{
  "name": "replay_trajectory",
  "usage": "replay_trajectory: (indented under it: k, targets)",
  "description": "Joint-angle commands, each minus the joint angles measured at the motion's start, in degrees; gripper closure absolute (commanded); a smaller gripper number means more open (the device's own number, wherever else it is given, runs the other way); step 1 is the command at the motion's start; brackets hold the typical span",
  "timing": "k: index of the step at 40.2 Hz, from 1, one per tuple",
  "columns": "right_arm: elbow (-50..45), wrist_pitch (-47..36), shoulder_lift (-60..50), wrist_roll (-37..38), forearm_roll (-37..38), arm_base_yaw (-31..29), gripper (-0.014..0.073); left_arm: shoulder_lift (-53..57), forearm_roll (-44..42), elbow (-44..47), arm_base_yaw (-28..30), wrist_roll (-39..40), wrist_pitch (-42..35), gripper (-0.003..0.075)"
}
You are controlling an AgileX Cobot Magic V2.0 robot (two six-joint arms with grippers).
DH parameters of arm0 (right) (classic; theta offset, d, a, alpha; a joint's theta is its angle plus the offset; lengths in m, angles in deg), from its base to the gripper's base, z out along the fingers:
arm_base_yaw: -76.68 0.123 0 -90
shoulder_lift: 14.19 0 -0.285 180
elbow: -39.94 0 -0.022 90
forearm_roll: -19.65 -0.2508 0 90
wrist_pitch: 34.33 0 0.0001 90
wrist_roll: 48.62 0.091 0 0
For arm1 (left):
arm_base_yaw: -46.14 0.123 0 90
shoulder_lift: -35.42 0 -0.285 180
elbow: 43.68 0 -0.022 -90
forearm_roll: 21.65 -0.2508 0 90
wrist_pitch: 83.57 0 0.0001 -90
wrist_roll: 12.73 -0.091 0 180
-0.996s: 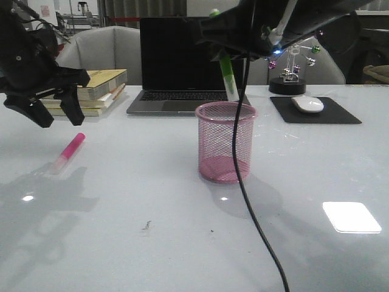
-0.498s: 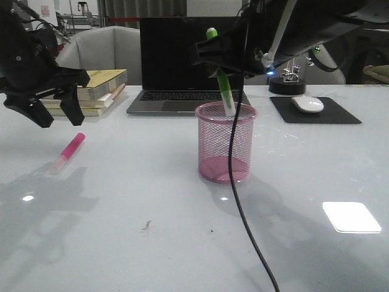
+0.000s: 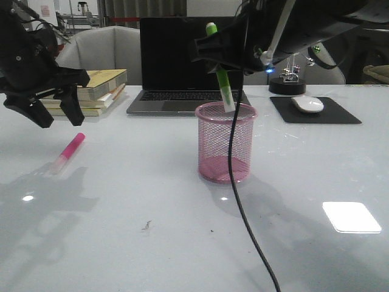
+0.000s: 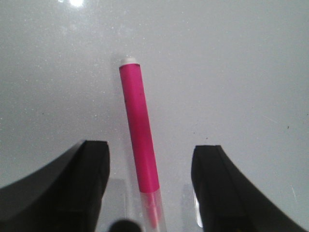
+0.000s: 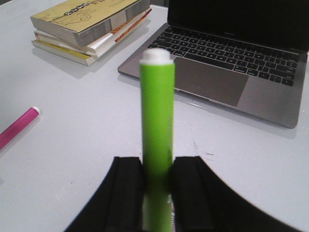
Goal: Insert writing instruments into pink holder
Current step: 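Lower the green highlighter into the holder and open the right gripper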
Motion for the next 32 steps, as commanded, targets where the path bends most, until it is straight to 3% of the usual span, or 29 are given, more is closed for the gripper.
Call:
replay_trajectory:
  k: [1, 5, 8, 32]
  targets:
    - [1.52, -5.30, -2.50, -0.53, 0.98, -0.04, 0.0199, 3.40, 1.12, -1.89, -0.36, 0.04, -1.73, 0.0274]
    - [1.52, -5.30, -2.50, -0.53, 0.98, -0.04, 0.0092, 3.40, 1.12, -1.89, -0.36, 0.04, -1.73, 0.0274]
    - [1.52, -5.30, -2.50, -0.53, 0.98, -0.04, 0.0073, 3.40, 1.12, -1.89, -0.36, 0.04, -1.73, 0.0274]
    - [1.70, -10.71, -5.20, -0.64, 1.80, -0.16, 0.0073, 3.40, 1.12, -1.89, -0.36, 0.04, -1.59, 0.0274]
